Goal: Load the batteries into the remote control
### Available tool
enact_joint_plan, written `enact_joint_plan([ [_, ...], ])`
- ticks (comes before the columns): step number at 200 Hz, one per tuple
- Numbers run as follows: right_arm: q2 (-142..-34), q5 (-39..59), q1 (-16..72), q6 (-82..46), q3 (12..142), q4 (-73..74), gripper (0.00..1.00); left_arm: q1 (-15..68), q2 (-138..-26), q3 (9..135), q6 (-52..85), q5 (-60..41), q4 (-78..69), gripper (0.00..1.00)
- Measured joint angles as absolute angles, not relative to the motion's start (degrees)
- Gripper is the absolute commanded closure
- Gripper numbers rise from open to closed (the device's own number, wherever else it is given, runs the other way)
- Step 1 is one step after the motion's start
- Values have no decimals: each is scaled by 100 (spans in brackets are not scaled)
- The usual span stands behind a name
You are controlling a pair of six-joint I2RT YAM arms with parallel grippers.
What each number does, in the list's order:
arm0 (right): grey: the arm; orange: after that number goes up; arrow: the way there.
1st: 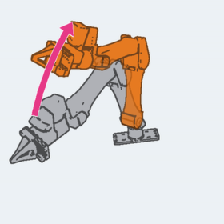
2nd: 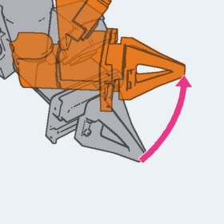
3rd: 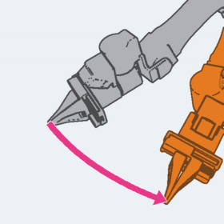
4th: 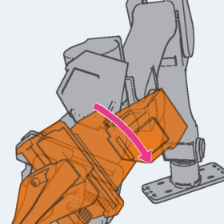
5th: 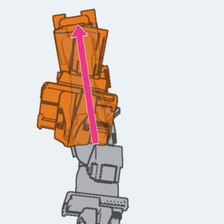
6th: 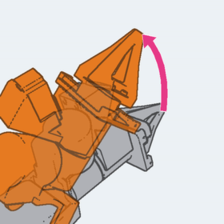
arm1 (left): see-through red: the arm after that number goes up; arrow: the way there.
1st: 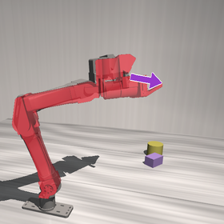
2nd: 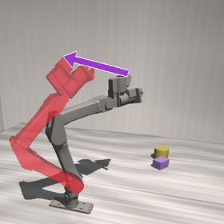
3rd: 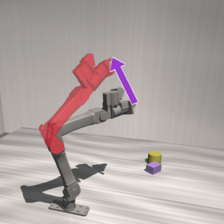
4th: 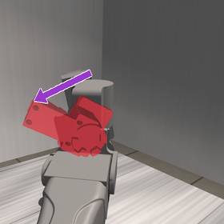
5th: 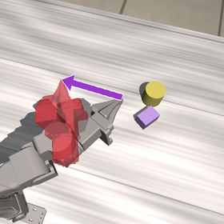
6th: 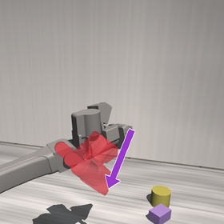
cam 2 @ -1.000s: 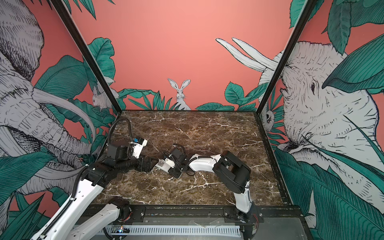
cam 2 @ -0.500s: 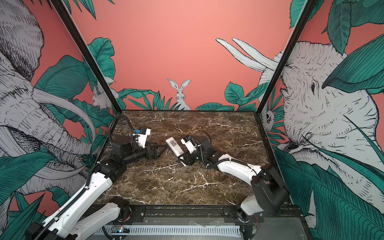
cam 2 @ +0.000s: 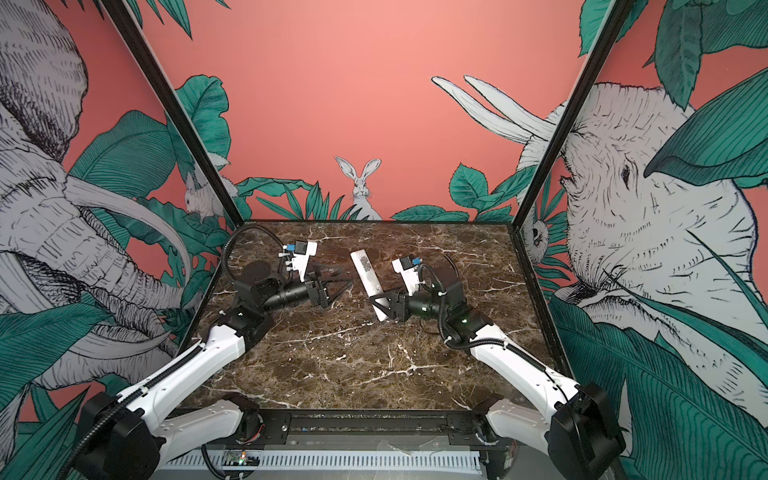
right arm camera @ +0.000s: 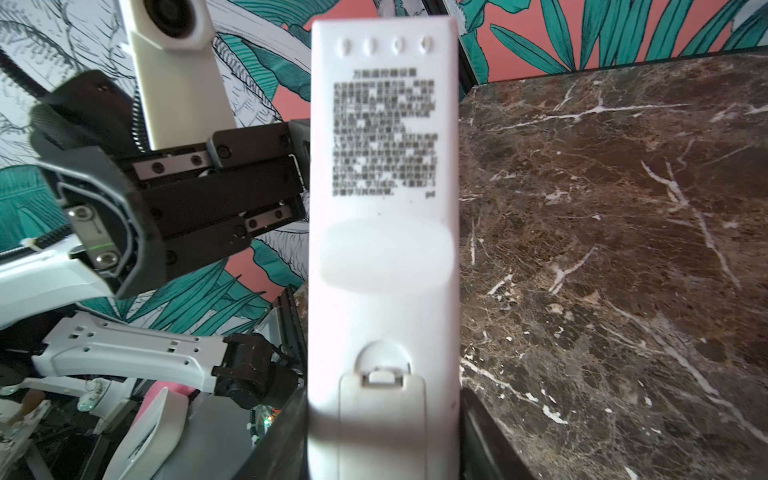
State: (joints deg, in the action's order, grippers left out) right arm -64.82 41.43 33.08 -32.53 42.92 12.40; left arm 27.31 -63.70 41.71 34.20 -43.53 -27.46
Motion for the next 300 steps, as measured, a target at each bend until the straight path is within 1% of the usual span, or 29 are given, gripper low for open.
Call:
enact_joint_plan([
  [53, -6643, 4875, 3260, -4150, 4193, 2342, 69, 2735, -7076, 4158, 4206, -4807, -4069, 1],
  [81, -6768, 5137, 3260, -4530, 4185, 2836, 69, 2783, -7330, 4165, 4486, -4993, -4525, 1],
  [142, -6882, 5439, 3260, -4982, 4171, 3487, 69, 2886, -7605, 4213, 5087, -5286, -5767, 10],
  [167, -6930, 5522, 3260, -5092, 4121, 3653, 69, 2899, -7797, 4230, 5360, -5332, -6276, 16],
  [200, -6978, 5566, 3260, -5144, 4064, 3747, 69, 2919, -7953, 4230, 5586, -5356, -6681, 31],
  [220, -6982, 5625, 3260, -5153, 4049, 3817, 69, 2919, -7981, 4230, 5623, -5360, -6757, 40],
  [250, -7050, 5699, 3238, -4987, 4029, 3988, 68, 2921, -7942, 4230, 5819, -5358, -6685, 60],
  [264, -7100, 5725, 3240, -4976, 4029, 4042, 68, 2919, -7918, 4230, 5802, -5367, -6602, 65],
  [282, -7146, 5760, 3238, -4995, 4027, 4134, 65, 2919, -7872, 4230, 5741, -5352, -6490, 71],
  [300, -7220, 5806, 3240, -5054, 3981, 4355, 57, 2917, -7784, 4230, 5645, -5336, -6320, 78],
])
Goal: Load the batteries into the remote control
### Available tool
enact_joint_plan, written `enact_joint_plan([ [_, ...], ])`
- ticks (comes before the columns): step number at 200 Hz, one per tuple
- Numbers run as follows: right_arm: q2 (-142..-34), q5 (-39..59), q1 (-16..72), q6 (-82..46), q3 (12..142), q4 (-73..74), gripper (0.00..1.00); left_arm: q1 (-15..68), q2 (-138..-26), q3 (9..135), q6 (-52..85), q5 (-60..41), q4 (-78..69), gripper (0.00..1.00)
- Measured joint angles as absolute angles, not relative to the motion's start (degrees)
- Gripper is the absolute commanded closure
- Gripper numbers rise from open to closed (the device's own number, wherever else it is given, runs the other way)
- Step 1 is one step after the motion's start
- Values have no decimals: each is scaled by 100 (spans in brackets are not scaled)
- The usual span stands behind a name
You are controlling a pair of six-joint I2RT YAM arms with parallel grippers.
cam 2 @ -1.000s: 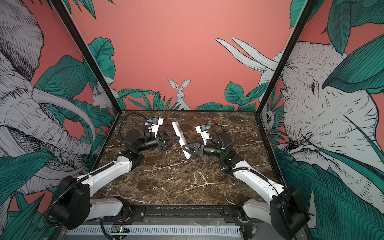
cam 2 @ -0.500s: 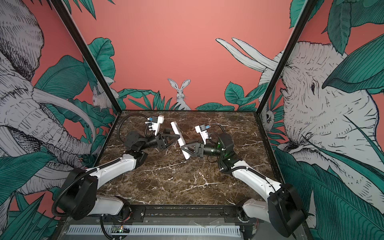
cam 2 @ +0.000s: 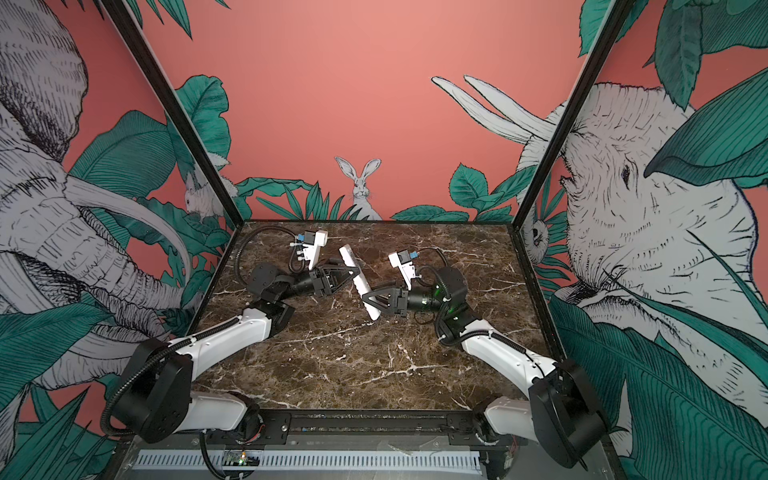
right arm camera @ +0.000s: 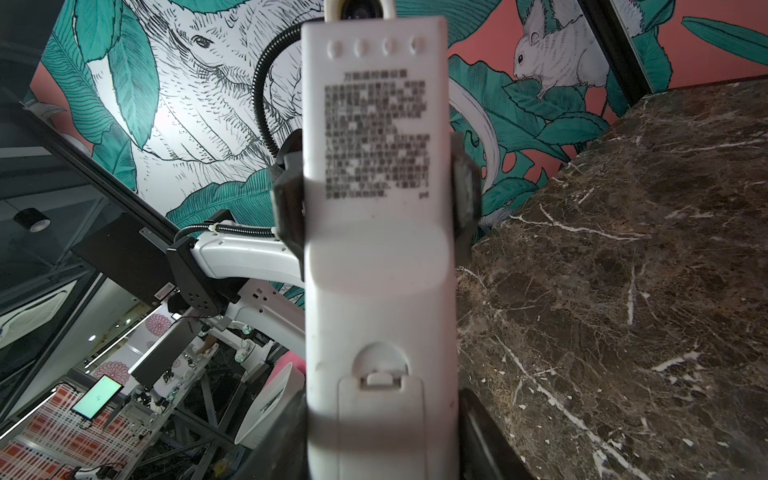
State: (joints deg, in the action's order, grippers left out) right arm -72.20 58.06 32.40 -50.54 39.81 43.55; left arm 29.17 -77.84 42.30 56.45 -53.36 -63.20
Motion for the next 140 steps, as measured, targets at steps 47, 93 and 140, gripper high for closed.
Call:
enact_joint_plan([
  [47, -7494, 5804, 3240, -5378, 3839, 4720, 29, 2926, -7546, 4230, 4930, -5205, -5422, 90],
  [93, -7448, 5586, 3240, -4668, 3830, 3594, 21, 2921, -6925, 4449, 3623, -4663, -3083, 96],
  [140, -7275, 4602, 3240, -3138, 4233, 1096, 18, 2917, -6672, 4740, 2659, -4047, -1017, 100],
])
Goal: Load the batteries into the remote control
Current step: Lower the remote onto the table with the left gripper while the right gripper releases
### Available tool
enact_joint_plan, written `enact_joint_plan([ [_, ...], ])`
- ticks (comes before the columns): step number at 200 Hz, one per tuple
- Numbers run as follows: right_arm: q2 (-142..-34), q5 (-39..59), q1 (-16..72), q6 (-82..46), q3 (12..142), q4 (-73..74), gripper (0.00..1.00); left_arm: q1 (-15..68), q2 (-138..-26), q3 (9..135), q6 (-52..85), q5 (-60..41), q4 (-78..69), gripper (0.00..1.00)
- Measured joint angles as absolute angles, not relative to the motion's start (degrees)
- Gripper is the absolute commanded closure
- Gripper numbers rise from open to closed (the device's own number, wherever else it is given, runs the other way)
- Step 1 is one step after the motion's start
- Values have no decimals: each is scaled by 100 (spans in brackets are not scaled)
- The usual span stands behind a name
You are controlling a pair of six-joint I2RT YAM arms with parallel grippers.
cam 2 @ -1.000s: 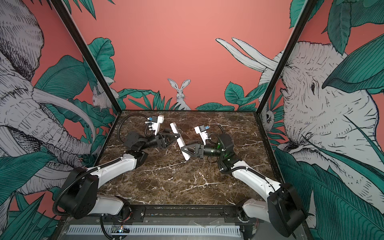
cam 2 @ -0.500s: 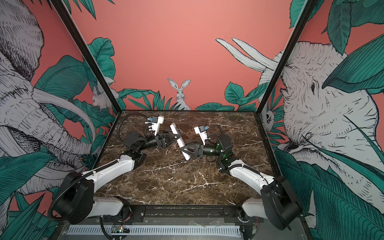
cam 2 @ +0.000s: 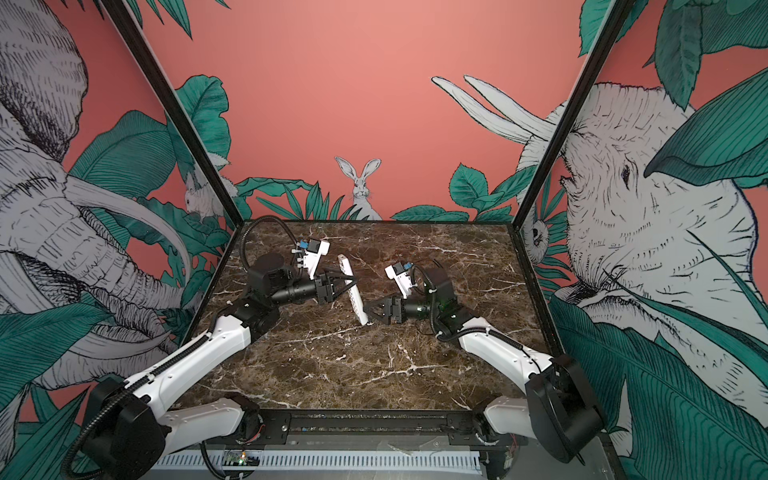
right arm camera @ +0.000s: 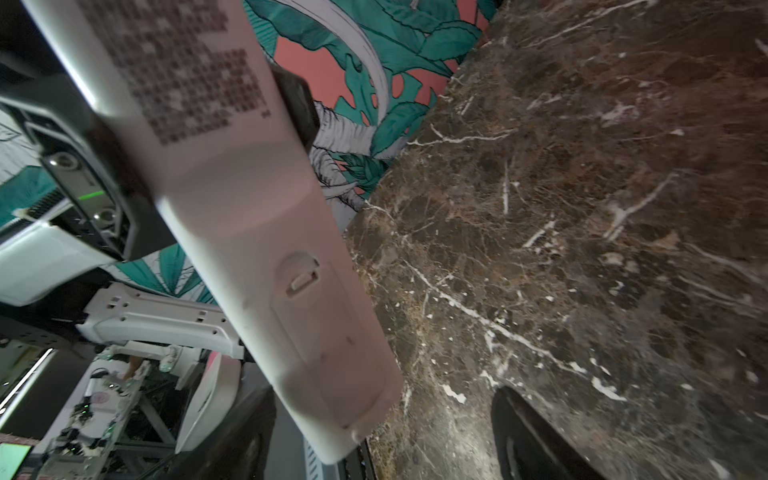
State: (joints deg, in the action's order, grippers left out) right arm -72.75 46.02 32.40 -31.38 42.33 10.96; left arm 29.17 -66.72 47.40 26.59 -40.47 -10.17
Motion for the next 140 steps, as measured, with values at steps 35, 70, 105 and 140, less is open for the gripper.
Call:
enact_joint_plan([
  [35, -7153, 3780, 3240, -2453, 4305, 73, 16, 2917, -6831, 4965, 2145, -3312, 456, 100],
  [70, -7153, 3328, 3260, -2119, 4298, -429, 16, 2982, -7279, 5321, 1850, -2383, 1627, 100],
  [105, -7153, 3020, 3452, -1890, 4272, -681, 15, 3159, -8112, 6071, 1850, -1404, 2683, 100],
  [140, -7183, 2777, 3706, -1734, 4270, -816, 15, 3249, -9091, 6799, 1992, -797, 3437, 100],
])
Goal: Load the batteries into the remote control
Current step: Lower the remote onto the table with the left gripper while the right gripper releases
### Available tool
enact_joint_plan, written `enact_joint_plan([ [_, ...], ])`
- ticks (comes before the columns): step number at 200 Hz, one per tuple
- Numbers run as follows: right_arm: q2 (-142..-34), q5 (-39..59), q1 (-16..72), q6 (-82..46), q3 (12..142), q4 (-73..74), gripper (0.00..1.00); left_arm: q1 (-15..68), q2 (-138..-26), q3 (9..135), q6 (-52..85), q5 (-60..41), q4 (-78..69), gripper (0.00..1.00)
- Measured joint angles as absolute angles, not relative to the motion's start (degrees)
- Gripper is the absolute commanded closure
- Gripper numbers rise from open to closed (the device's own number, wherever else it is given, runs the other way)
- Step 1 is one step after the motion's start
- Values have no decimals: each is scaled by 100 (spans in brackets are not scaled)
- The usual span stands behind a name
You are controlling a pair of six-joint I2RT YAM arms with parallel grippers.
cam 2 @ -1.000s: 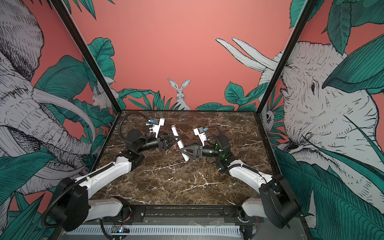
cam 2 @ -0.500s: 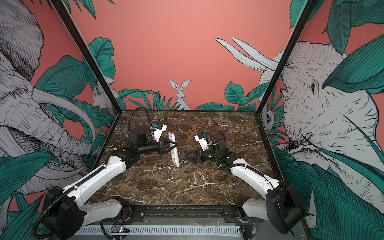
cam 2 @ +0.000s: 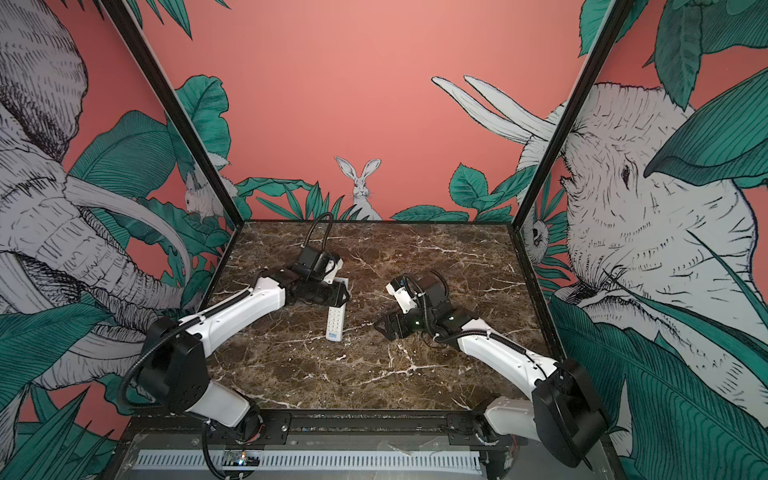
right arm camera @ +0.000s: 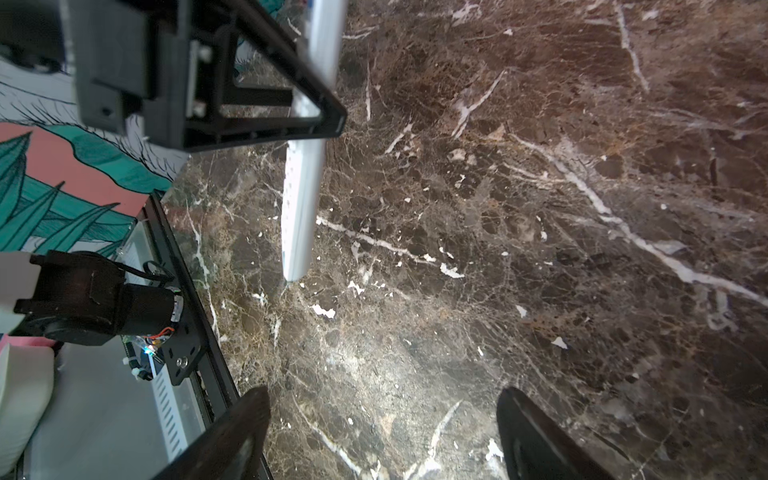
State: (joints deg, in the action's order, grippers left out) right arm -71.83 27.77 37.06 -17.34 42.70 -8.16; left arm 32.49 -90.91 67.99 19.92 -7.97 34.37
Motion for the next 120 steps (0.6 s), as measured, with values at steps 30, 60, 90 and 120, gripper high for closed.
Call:
enact_joint_plan([
  [30, -7203, 2445, 4108, -1599, 4270, -851, 14, 3275, -9845, 7185, 2169, -364, 3898, 100],
  [60, -7203, 2237, 4449, -1496, 4209, -794, 14, 3277, -10427, 7422, 2294, -178, 4134, 100],
  [90, -7205, 2139, 4593, -1485, 4049, -694, 14, 3282, -10777, 7631, 2364, -141, 4265, 100],
  [120, -7205, 2071, 4641, -1481, 4005, -617, 14, 3286, -10927, 7706, 2436, -82, 4292, 100],
])
